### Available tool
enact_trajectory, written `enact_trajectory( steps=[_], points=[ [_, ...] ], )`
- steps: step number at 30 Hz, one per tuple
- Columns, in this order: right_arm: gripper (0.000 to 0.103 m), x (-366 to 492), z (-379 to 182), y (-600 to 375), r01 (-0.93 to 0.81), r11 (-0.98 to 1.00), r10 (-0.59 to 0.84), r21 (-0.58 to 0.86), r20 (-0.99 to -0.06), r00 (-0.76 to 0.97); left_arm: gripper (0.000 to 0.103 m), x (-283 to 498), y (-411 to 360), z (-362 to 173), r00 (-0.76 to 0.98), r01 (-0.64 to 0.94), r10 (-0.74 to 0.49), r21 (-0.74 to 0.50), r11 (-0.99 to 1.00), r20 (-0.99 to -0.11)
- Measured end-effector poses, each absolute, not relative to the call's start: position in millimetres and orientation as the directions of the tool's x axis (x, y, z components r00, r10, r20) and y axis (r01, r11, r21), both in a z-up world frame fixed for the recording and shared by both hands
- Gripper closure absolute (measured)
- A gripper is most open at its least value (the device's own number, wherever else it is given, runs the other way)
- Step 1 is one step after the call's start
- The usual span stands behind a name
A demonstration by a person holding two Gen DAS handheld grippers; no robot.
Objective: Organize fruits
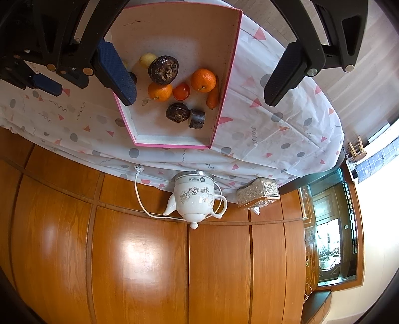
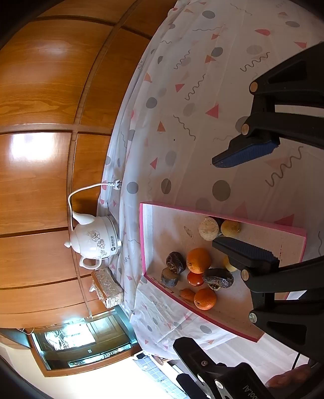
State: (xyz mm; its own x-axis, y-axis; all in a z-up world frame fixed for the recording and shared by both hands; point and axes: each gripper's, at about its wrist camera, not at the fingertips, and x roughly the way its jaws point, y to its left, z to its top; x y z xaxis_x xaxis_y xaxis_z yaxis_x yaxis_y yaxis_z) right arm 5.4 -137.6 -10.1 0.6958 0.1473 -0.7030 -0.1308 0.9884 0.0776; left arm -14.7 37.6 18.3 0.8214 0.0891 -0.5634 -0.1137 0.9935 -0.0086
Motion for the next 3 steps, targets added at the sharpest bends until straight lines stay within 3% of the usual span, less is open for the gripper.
enact_trajectory(
  steps=[3],
  points=[
    [0.044,6.9,-9.8,-144.0,-0.119,0.990,0.141,0.081,-0.703,0.697,0.000,-13.0,38.1,17.3,0.815,-0.111,0.082,-0.017,0.994,-0.574]
  ],
)
